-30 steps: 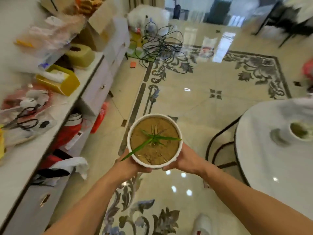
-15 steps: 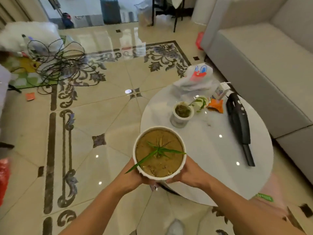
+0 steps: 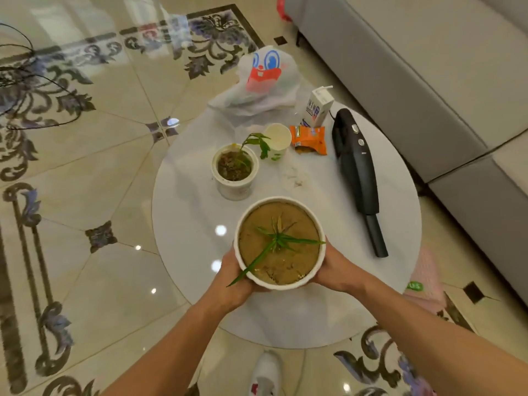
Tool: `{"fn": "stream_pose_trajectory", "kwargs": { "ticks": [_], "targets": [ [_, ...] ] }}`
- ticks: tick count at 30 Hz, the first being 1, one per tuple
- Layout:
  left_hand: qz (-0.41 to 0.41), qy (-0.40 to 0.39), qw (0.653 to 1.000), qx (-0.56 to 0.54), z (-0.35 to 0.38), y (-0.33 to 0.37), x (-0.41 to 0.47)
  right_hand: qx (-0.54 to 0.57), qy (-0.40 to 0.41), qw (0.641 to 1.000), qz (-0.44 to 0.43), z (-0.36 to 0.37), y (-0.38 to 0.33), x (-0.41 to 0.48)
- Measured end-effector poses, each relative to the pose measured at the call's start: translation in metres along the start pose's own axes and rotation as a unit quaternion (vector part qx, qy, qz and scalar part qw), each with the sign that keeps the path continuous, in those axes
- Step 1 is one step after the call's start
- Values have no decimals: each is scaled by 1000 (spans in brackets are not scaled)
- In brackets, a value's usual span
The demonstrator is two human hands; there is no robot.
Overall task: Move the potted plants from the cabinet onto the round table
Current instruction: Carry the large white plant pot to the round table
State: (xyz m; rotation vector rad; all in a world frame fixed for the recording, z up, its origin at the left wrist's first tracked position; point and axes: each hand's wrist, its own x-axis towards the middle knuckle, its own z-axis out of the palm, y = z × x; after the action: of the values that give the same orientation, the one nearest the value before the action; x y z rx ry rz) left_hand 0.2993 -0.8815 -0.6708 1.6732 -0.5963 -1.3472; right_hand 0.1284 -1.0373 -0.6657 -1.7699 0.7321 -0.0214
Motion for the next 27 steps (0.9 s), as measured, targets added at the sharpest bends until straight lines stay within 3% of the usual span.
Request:
{"fn": "stream_pose_trajectory", "kwargs": {
  "ticks": [7, 14, 22, 27],
  "targets": [
    [18, -11, 1000, -1, 12, -4, 26, -22, -43, 999, -4, -35, 6, 23],
    [54, 12, 998, 41, 18, 3, 35, -54, -35, 998, 4, -50, 7, 27],
    [104, -43, 990, 89, -6, 23, 48, 53, 185, 981, 28, 22, 15, -10],
    [120, -15, 991, 52, 7, 24, 44, 75, 159, 983, 51, 29, 22, -4]
  ]
}}
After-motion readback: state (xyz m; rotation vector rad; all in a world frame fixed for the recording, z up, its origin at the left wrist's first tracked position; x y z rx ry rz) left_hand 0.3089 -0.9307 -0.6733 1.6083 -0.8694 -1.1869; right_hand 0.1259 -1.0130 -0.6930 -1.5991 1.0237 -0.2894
